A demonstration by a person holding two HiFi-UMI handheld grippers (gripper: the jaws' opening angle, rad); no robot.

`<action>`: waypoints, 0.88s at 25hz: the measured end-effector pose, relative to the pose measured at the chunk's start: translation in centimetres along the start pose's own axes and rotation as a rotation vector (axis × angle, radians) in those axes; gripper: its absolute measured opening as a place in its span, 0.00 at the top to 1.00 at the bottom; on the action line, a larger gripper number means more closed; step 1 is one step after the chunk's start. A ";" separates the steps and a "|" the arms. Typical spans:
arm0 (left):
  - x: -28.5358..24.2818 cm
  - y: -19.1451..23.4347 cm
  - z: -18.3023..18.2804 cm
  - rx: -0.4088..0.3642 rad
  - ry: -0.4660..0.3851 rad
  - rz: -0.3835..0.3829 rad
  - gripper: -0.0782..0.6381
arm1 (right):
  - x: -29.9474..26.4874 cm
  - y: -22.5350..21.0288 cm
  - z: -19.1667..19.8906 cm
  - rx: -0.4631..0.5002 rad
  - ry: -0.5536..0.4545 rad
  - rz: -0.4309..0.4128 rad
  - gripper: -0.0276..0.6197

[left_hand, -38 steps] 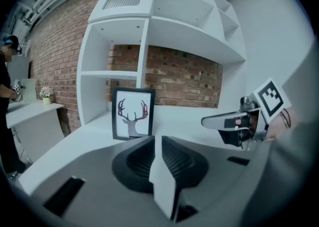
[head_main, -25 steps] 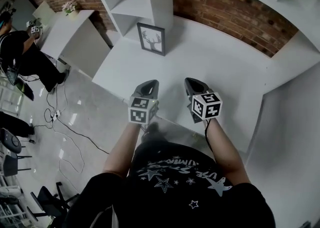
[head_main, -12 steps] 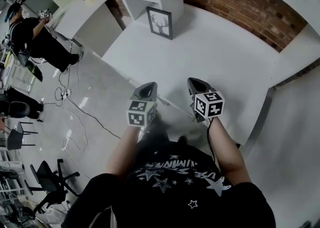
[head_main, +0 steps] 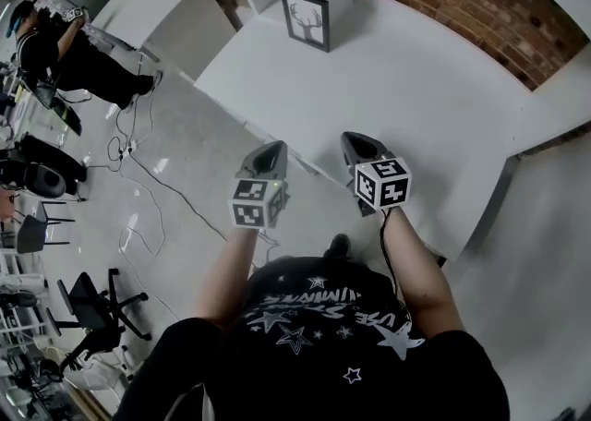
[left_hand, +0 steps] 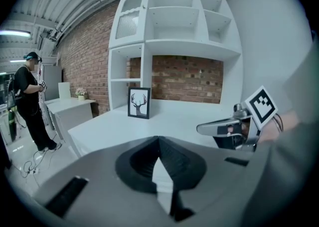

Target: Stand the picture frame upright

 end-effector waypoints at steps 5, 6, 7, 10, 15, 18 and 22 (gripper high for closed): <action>2.0 1.5 1.2 0.050 0.001 -0.041 0.87 | -0.8 1.8 -0.1 0.021 0.011 -0.018 0.93; 2.6 1.7 1.4 0.058 0.002 -0.046 0.87 | -0.8 2.1 -0.2 0.025 0.013 -0.018 0.93; 3.2 2.0 1.8 0.065 0.008 -0.051 0.87 | -0.8 2.4 -0.2 0.026 0.013 -0.017 0.93; 5.0 2.8 3.2 0.081 0.027 -0.058 0.87 | -0.5 3.7 0.3 0.022 0.009 -0.009 0.93; 6.9 3.5 4.9 0.109 0.010 -0.063 0.87 | 0.4 5.5 1.7 0.023 0.021 0.002 0.93; 8.2 3.3 5.5 0.119 0.001 -0.046 0.87 | 1.0 6.8 2.4 0.018 0.029 0.022 0.93; 10.9 3.8 6.6 0.129 -0.008 -0.030 0.87 | 1.8 9.9 2.9 0.039 0.031 0.027 0.93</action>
Point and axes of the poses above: the fingertips, and each gripper's own axes: x backward along the fingers, y to its left, z out of its underside, the point moved 9 cm from there along x, backward along the fingers, and after that the axes turned 3 degrees about z, right-handed, at the moved point
